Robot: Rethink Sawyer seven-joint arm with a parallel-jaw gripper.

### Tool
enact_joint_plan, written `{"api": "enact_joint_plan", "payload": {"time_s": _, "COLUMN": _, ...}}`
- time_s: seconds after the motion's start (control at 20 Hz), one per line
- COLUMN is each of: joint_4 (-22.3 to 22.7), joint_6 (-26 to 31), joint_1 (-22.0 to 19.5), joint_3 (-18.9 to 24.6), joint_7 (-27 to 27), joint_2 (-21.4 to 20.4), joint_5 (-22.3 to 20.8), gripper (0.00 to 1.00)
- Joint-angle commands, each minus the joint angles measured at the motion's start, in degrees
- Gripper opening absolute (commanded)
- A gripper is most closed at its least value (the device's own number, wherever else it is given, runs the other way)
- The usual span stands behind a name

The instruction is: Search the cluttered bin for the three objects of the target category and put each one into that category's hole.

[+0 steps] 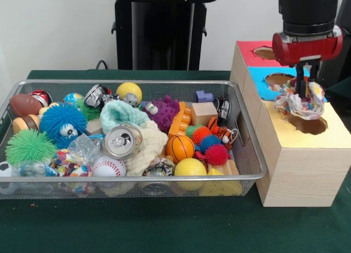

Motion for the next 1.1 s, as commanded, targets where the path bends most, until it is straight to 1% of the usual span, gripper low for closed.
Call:
{"api": "enact_joint_plan", "payload": {"time_s": 0.05, "joint_4": -1.8, "joint_6": -3.5, "joint_1": 0.0, "joint_3": -1.6, "joint_7": 16.1, "joint_2": 2.0, "joint_5": 3.9, "gripper": 0.0}}
{"api": "enact_joint_plan", "payload": {"time_s": 0.15, "joint_4": -2.3, "joint_6": -3.1, "joint_1": 0.1, "joint_3": -1.6, "joint_7": 15.8, "joint_2": 2.1, "joint_5": 4.4, "gripper": 0.0}}
{"api": "enact_joint_plan", "payload": {"time_s": 0.3, "joint_4": -2.3, "joint_6": -4.0, "joint_1": 0.2, "joint_3": -1.4, "joint_7": 15.6, "joint_2": 2.1, "joint_5": 5.1, "gripper": 0.0}}
{"api": "enact_joint_plan", "payload": {"time_s": 0.65, "joint_4": -3.5, "joint_6": -4.1, "joint_1": 0.2, "joint_3": -1.5, "joint_7": 13.5, "joint_2": 0.6, "joint_5": 5.4, "gripper": 0.0}}
{"api": "enact_joint_plan", "payload": {"time_s": 1.1, "joint_4": -5.4, "joint_6": -6.5, "joint_1": 0.5, "joint_3": -2.1, "joint_7": 13.1, "joint_2": 3.1, "joint_5": 4.7, "gripper": 0.0}}
